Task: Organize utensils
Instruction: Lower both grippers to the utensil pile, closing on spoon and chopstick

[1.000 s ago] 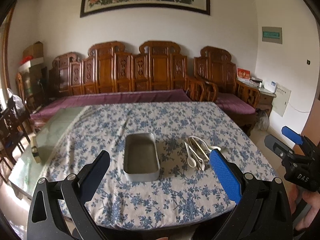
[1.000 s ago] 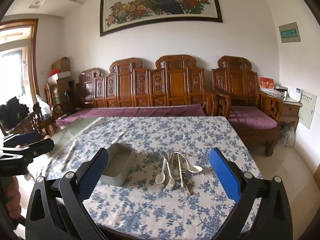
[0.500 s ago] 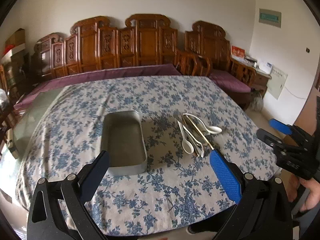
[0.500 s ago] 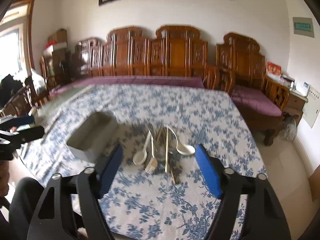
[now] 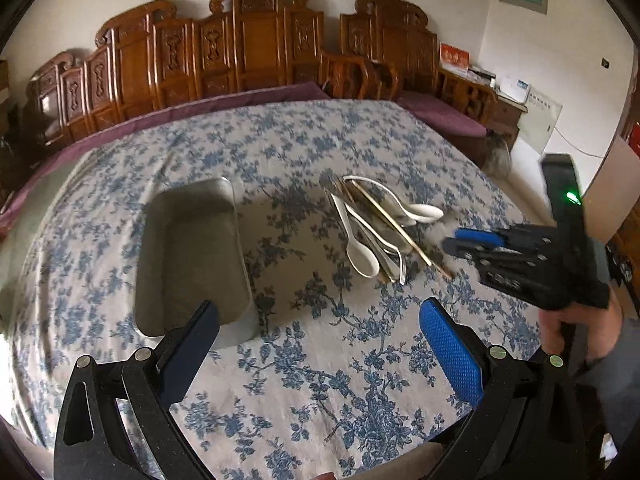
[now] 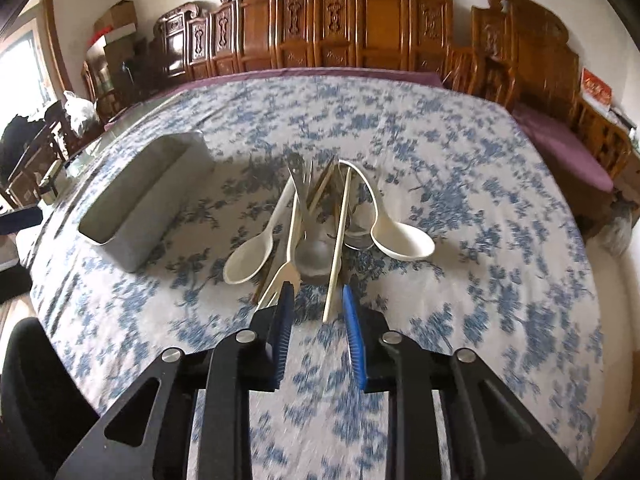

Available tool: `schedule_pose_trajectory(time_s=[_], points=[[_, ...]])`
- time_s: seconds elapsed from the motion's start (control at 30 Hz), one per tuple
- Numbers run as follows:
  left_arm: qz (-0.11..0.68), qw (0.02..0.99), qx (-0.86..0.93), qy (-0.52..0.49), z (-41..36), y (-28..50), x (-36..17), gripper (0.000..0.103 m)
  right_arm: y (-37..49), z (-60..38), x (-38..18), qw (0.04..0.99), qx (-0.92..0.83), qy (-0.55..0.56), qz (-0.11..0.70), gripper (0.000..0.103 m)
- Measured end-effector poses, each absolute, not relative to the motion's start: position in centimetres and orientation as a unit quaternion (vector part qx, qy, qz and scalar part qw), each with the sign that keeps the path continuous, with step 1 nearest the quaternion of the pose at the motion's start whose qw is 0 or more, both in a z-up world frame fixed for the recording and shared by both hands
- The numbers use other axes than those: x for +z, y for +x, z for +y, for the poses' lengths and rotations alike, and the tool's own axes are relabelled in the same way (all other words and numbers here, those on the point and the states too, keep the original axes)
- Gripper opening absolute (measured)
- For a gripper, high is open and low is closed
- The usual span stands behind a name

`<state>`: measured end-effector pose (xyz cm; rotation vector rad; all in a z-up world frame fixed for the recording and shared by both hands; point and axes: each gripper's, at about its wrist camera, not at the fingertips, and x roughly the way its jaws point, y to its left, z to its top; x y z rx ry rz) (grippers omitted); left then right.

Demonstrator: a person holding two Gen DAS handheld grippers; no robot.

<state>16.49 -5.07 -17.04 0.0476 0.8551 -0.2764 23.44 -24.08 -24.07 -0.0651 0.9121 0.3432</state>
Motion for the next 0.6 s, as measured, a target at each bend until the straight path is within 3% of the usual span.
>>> schedule_pose_trajectory(time_s=[0.07, 0.4, 0.6], points=[[0.419, 0.897, -0.135, 0.022, -5.3, 17.2, -17.7, 0.097, 24.9, -23.8, -25.2, 0.876, 0.17, -0.029, 0.45, 0.021], [0.438, 0.887, -0.144, 0.02, -7.2, 20.2, -20.4, 0.091, 29.9, -23.9, -28.5, 0.86, 0.171, -0.007, 0.481, 0.02], [0.456, 0.877, -0.15, 0.014, -8.8, 22.6, -21.8, 0.084, 29.9, -24.4, -28.8, 0.859, 0.179, 0.007, 0.479, 0.006]])
